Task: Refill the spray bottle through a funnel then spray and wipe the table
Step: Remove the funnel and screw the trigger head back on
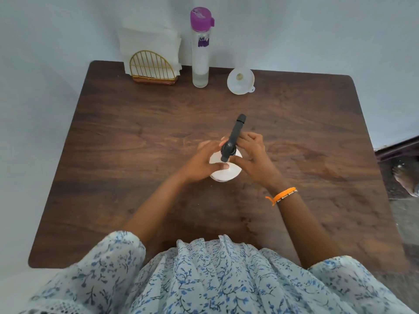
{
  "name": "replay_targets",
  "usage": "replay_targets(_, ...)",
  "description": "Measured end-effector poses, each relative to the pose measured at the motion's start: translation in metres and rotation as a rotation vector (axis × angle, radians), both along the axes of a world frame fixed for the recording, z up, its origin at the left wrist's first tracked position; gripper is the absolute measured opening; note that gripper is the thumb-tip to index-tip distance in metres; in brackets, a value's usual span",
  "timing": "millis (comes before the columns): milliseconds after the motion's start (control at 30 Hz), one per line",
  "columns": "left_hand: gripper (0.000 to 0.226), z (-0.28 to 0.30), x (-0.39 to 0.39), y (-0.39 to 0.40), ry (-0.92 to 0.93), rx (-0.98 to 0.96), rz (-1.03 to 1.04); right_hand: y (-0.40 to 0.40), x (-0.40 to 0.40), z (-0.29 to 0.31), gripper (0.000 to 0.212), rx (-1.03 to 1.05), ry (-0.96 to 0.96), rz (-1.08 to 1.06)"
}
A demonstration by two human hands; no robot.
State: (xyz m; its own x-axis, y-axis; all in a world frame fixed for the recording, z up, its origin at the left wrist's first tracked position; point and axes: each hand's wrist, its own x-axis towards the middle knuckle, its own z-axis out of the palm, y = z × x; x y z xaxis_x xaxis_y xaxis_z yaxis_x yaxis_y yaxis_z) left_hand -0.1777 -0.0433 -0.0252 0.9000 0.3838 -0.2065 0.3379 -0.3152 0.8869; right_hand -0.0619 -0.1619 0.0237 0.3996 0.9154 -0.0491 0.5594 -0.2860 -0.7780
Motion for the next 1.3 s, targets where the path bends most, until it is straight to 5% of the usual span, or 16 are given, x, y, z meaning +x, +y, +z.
replay_targets(167, 0.056, 0.009, 0.01, 0.01, 0.018, -0.116, -0.211, 0.002, 0.019, 0.0, 0.029, -0.087, 0.019, 0.142)
replay_targets(800, 0.044, -0.027, 0.002, -0.038, -0.255, 0.091, 0.281, 0.002, -0.046, -0.029, 0.03, 0.07, -0.241, -0.558)
replay_targets(1000, 0.041, -0.027, 0.005, -0.04, -0.233, 0.094, 0.351, 0.005, -0.049, -0.029, 0.032, 0.025, -0.193, -0.58)
replay_targets(1300, 0.044, -0.013, -0.002, -0.022, -0.157, -0.014, 0.13, 0.007, -0.035, -0.015, 0.018, 0.148, 0.128, -0.381)
